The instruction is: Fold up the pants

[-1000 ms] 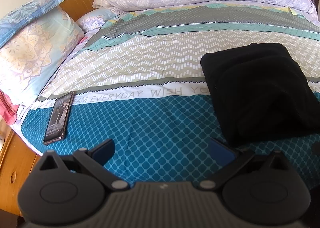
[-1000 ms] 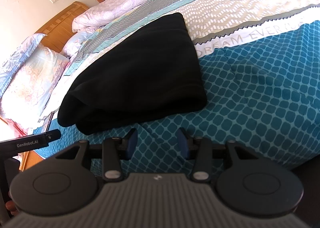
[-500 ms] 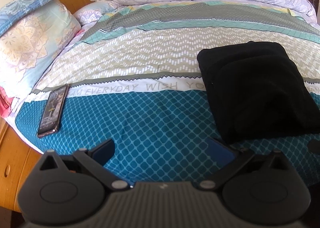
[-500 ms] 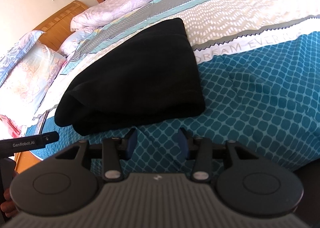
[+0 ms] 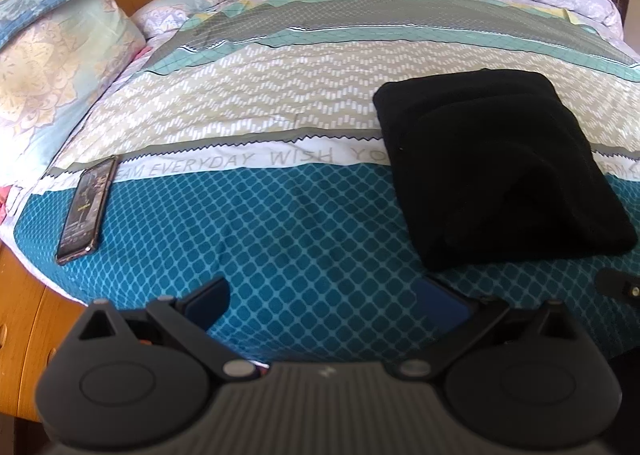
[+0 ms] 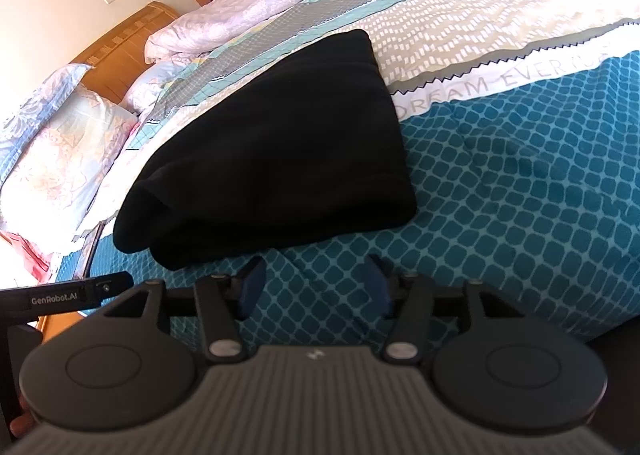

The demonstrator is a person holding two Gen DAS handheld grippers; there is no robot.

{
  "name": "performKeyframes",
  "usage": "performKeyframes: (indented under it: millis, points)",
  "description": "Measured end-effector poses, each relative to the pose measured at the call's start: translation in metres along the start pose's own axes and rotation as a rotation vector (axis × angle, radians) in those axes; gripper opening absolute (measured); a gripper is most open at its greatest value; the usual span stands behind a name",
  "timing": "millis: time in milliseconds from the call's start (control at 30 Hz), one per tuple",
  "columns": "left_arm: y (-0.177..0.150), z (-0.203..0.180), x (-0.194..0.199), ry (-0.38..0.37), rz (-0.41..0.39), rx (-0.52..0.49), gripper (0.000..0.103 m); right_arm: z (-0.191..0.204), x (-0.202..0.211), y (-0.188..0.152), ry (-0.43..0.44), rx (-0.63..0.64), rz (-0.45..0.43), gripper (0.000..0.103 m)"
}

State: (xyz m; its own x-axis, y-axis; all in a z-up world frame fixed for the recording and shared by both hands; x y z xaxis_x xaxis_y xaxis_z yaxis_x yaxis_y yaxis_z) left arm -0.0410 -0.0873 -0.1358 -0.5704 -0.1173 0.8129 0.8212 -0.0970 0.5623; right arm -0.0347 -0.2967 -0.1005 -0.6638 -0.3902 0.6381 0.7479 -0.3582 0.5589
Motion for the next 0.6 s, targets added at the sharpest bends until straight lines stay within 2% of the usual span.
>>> performKeyframes:
  millis: [267,533,600]
  points:
    - [0.003,-0.002,0.007,-0.023,-0.037,-0.011,0.103,-0.001,0.000,0.000,0.011,-0.013,-0.001,0.059]
    - [0.007,0.004,0.011,-0.003,-0.067,0.016,0.103,-0.002,0.001,0.000,0.012,-0.013,-0.001,0.060]
    - [0.007,0.007,0.011,-0.001,-0.072,0.030,0.103,-0.002,0.001,0.000,0.016,-0.014,-0.001,0.063]
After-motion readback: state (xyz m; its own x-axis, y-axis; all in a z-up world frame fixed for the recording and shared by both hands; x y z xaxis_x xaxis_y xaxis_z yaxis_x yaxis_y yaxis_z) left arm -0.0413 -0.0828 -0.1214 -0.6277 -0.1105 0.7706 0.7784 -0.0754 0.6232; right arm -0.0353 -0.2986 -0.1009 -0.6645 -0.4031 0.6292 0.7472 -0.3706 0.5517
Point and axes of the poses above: each gripper's, at about its wrist camera, not at the fingertips, and x roughly against the way its jaws point, z to its left, y to its top, the point moved 3 cm from there along -x, roughly the way its jaws point, and after that the axes turned 1 degree about x, right-handed, at the moved point
